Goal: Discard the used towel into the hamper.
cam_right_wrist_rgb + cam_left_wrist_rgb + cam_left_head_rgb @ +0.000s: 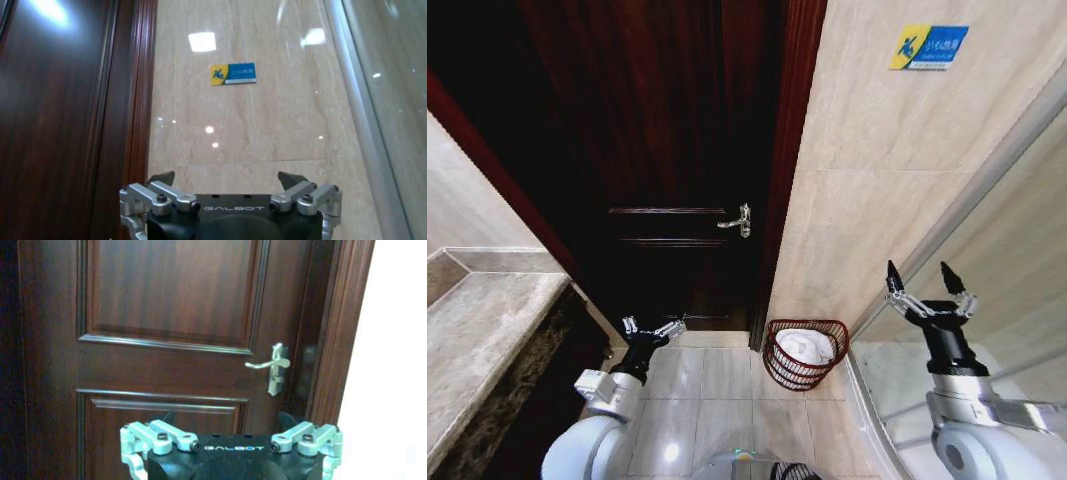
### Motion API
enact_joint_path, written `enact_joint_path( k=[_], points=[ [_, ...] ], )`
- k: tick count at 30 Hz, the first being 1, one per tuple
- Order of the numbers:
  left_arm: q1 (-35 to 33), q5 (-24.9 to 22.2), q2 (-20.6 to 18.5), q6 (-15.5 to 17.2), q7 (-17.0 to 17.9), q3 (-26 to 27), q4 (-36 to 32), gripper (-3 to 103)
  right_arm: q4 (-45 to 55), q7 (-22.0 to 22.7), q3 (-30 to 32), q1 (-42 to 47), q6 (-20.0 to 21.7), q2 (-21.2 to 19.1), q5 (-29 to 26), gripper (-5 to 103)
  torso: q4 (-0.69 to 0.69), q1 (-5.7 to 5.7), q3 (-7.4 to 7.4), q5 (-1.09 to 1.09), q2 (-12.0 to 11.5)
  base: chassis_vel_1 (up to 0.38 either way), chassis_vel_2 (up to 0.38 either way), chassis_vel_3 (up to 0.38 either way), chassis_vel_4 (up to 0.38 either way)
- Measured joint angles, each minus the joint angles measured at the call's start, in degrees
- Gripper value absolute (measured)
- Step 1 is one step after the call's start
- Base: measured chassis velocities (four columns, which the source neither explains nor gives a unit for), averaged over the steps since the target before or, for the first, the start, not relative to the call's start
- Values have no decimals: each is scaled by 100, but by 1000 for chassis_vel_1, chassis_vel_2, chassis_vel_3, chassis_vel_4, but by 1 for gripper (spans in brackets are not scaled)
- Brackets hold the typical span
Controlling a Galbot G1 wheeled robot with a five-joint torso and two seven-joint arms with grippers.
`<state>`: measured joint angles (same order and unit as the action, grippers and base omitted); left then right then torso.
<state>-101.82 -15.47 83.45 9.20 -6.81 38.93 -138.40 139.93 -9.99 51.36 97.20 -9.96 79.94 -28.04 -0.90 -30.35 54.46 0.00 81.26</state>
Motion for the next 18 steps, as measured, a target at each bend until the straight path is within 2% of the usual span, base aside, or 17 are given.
enact_joint_path(
  k=[18],
  points=[
    [0,0,0,0,0,0,0,100,48,94,-11,139,-138,100,198,100,0,0,0,-1,0,0,0,0,0]
  ],
)
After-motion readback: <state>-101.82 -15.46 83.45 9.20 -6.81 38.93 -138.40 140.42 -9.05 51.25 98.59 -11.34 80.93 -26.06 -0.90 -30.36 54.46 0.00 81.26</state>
